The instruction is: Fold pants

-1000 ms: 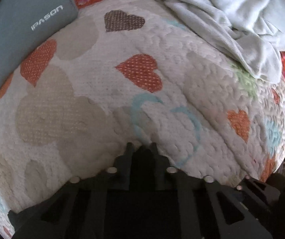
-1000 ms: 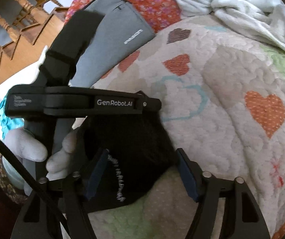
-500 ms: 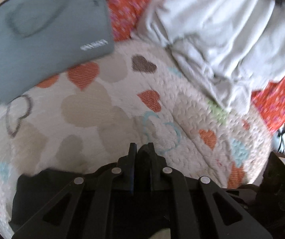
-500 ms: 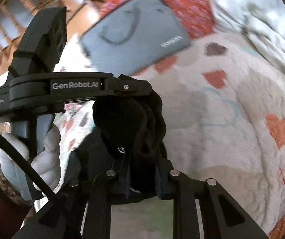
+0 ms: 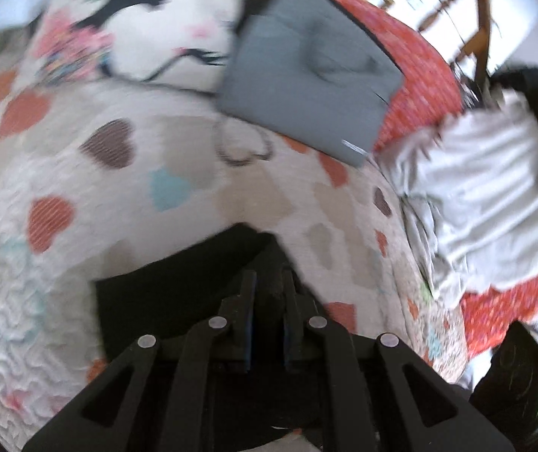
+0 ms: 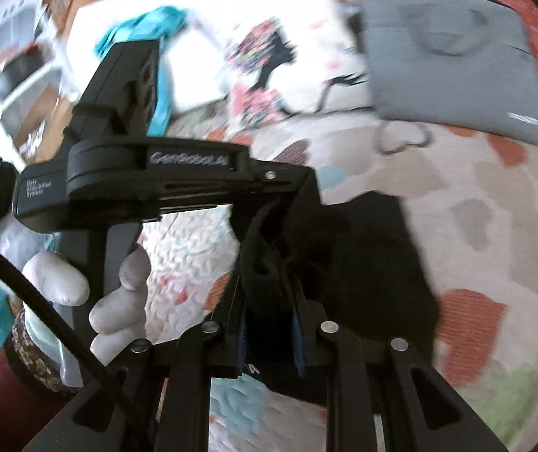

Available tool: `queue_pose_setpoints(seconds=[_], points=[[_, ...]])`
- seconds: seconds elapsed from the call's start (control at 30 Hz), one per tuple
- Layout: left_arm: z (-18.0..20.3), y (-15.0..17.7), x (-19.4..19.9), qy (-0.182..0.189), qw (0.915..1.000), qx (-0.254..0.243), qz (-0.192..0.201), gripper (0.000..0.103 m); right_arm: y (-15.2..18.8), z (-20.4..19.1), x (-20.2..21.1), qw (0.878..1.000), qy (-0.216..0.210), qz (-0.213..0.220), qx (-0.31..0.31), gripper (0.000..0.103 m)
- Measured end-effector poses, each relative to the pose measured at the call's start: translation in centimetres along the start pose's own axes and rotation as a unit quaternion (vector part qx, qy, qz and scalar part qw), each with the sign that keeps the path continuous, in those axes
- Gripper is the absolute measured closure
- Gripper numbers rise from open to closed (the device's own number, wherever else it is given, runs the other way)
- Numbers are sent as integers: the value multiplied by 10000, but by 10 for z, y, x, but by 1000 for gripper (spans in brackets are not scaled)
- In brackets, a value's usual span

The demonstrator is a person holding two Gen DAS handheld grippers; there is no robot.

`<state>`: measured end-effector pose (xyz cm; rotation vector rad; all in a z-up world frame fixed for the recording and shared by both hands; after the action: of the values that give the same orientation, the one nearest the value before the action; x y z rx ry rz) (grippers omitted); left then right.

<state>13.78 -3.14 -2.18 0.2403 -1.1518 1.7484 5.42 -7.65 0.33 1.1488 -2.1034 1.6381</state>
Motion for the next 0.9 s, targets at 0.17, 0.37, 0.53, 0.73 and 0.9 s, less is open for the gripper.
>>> queue_pose_setpoints(seconds=[0.17,0.37,0.53,0.73,0.9], points=[[-71,0,9,-323,9962,802,86,91,22,-27,-54,9981,-49,-522,331,71],[-111,0,25,-514,9911,1225,127,90,38,-49,-66,9959,-330,-690,485,41],[-121,9,31,-935,9875,1267,83,76,39,-53,-56,9948,-488,-784,422,40],[-140,7,63,-1498,9761,1484,529,76,23,-22,-13,9969,-565,-556,21,40],[-118,-12,82,-1193,9763,1304,1253,75,-8,36,9,9975,-124,-131,-682,40]])
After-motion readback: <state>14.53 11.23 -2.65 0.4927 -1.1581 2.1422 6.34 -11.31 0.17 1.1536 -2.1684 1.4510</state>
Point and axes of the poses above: each gripper's, at about its wrist camera, not at the fingertips, and x roughly against the way its jaws point, z to its right, y to its underside, the point moved 8 cm from there along -x, roughly the way its jaws point, and after that the axes turned 9 degrees about z, right-handed, at the moved point
